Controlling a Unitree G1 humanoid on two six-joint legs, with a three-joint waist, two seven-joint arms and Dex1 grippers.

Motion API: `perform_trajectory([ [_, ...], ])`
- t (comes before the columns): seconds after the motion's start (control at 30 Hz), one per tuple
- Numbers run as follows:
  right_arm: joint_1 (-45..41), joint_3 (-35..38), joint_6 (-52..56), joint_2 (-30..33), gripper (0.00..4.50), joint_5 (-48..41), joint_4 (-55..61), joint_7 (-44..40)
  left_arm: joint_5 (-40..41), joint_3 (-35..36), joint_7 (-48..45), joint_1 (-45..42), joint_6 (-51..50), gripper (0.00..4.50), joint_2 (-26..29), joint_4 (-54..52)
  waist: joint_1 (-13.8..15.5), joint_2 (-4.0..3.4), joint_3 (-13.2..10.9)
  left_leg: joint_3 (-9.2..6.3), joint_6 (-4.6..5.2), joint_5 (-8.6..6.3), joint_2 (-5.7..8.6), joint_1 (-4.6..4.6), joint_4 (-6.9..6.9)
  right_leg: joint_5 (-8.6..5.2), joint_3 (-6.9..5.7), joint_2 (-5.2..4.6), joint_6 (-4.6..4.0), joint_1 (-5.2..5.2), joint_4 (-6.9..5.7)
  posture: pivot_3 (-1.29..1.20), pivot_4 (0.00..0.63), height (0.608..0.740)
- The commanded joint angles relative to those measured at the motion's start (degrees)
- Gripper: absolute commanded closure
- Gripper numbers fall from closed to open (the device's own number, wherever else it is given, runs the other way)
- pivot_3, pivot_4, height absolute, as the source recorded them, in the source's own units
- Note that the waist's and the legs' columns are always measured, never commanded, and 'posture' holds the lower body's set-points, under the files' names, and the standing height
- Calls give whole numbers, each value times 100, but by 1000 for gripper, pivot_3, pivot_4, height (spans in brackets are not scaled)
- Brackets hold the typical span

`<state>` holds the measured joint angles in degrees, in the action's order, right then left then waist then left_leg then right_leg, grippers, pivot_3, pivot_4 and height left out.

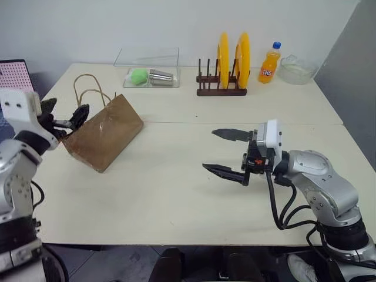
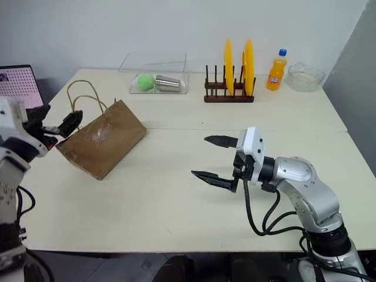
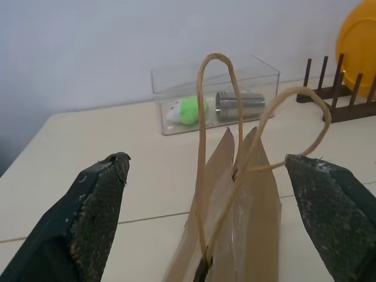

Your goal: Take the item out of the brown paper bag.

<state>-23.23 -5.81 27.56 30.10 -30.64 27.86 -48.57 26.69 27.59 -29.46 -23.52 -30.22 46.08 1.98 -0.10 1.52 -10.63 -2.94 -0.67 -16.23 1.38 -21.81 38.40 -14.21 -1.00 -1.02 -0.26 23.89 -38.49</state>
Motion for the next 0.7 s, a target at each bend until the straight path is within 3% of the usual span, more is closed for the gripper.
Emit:
perform_trajectory([
  [0.03, -3, 104, 46, 72, 0, -55, 290, 90, -269, -337, -404, -581, 349, 16, 324, 769, 0, 0, 0, 1, 0, 0, 0, 0, -2, 0, 0, -1, 0, 3, 0, 0, 150, 740],
  [0.33, 29, 192, 167, 205, 0, -91, 454, 210, -730, -1075, -1320, -1884, 995, 16, 500, 2494, 0, 1, 0, 5, -2, 1, 1, -10, -12, 2, 2, -2, -3, 18, -4, 0, 150, 740],
  [0.7, 83, 231, 250, 326, 0, -124, 568, 299, -1179, -1381, -1880, -2931, 1760, 3511, 532, 3938, -4, 2, -1, 6, -1, 1, 1, -10, -19, 3, 1, -3, -4, 22, -6, 0, 150, 740],
])
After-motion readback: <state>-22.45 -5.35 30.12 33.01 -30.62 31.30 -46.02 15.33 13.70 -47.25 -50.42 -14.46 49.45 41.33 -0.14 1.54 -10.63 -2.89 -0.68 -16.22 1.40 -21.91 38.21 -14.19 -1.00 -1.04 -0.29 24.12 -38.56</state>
